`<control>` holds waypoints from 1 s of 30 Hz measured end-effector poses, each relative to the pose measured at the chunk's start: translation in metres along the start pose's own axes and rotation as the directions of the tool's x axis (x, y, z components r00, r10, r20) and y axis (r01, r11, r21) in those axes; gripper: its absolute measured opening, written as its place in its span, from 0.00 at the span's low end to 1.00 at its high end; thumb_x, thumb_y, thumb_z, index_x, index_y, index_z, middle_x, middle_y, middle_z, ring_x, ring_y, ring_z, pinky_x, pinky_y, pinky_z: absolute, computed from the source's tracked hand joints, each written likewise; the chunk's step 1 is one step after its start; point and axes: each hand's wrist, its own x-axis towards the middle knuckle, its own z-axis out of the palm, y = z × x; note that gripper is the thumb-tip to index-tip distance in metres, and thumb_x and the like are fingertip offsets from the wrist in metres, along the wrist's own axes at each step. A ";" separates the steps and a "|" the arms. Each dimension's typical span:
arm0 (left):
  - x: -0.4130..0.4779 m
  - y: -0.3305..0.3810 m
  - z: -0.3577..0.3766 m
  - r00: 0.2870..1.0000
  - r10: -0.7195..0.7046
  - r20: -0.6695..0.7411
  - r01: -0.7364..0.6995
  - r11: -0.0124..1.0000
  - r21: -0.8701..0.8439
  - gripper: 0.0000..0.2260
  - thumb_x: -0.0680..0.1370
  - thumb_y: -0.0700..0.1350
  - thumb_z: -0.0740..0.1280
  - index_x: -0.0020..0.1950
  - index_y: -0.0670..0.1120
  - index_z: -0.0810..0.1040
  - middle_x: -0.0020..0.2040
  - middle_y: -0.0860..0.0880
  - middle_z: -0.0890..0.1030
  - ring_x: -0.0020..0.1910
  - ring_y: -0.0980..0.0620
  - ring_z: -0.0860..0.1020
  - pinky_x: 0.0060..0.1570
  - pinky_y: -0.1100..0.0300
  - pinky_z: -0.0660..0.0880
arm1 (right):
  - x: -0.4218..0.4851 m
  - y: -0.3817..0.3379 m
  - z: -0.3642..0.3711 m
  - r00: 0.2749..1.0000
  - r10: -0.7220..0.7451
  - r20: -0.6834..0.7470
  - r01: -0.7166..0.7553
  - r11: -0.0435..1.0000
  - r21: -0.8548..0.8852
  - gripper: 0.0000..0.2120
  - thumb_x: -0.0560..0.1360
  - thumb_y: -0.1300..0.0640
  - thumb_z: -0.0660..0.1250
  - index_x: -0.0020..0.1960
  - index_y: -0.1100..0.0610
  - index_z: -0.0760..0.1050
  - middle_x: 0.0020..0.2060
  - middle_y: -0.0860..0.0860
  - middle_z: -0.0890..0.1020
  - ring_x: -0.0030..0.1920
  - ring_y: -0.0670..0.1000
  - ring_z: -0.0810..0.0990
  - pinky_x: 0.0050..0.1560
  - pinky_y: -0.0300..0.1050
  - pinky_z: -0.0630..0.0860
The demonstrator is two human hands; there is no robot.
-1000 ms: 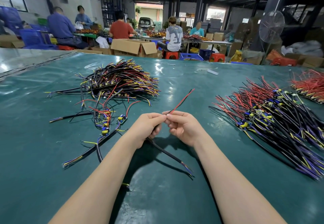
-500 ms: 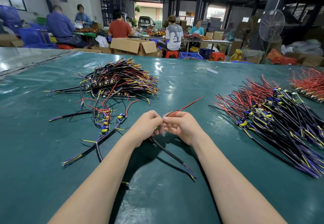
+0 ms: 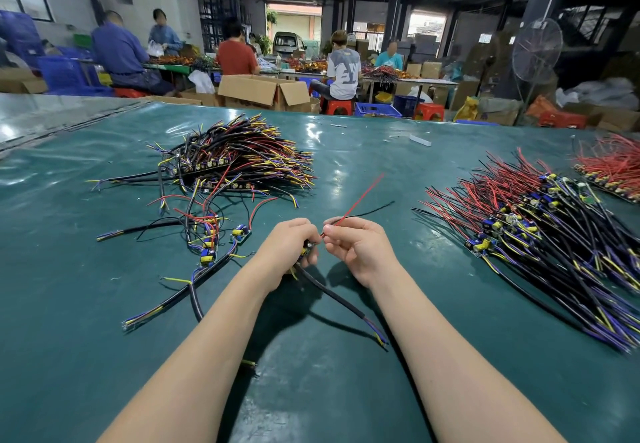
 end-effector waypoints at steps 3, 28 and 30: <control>0.001 0.000 -0.002 1.000 0.015 0.017 -0.015 1.000 -0.013 0.12 0.73 0.35 0.59 0.29 0.44 0.67 0.19 0.49 0.70 0.19 0.54 0.65 0.20 0.68 0.61 | 0.000 -0.001 0.001 0.998 -0.042 -0.054 0.045 0.998 0.044 0.10 0.71 0.74 0.63 0.35 0.63 0.75 0.21 0.49 0.78 0.22 0.43 0.76 0.27 0.32 0.75; -0.001 -0.001 0.003 0.991 0.125 0.046 -0.133 0.938 0.320 0.14 0.75 0.34 0.59 0.33 0.45 0.75 0.32 0.48 0.78 0.30 0.55 0.76 0.37 0.64 0.73 | -0.001 -0.004 -0.002 0.993 0.040 -0.108 -0.028 0.994 0.107 0.09 0.74 0.68 0.64 0.39 0.57 0.76 0.25 0.47 0.81 0.25 0.41 0.78 0.22 0.31 0.69; -0.001 -0.002 0.005 0.989 0.149 0.021 -0.148 0.940 0.309 0.14 0.75 0.33 0.59 0.32 0.45 0.74 0.31 0.48 0.76 0.25 0.55 0.73 0.31 0.65 0.71 | -0.002 -0.002 0.002 0.994 0.023 -0.105 -0.022 1.000 0.012 0.07 0.74 0.66 0.65 0.38 0.57 0.75 0.23 0.47 0.79 0.24 0.42 0.77 0.23 0.31 0.68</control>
